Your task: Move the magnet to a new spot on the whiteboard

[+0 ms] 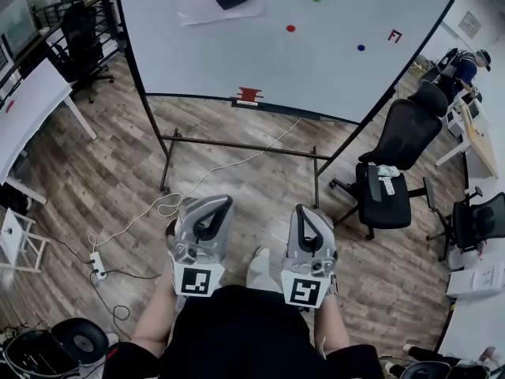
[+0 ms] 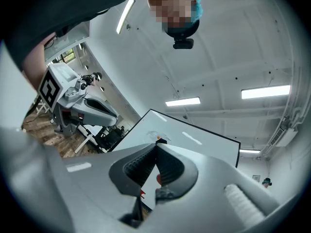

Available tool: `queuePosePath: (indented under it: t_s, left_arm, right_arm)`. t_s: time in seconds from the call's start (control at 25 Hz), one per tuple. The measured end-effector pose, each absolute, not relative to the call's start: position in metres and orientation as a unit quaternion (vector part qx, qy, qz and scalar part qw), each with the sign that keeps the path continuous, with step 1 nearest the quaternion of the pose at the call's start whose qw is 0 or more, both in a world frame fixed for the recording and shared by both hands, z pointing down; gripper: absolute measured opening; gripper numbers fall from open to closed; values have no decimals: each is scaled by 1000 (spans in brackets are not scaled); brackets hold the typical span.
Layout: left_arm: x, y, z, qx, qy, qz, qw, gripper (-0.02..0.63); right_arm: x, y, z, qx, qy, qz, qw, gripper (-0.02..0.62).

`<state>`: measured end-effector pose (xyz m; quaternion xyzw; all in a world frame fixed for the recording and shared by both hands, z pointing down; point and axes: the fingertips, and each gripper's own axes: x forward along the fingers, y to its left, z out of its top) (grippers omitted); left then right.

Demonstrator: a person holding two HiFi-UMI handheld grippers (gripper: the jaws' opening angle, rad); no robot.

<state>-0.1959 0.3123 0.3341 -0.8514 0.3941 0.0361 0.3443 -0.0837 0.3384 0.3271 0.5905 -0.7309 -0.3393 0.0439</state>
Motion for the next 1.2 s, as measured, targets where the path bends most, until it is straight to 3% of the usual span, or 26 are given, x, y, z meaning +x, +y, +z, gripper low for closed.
queuePosePath:
  t_s: [1.2]
  left_arm:
    - [-23,142,324,-831,428,21,354,2]
  right_arm:
    - [88,159,323,557,-756,-342,19,2]
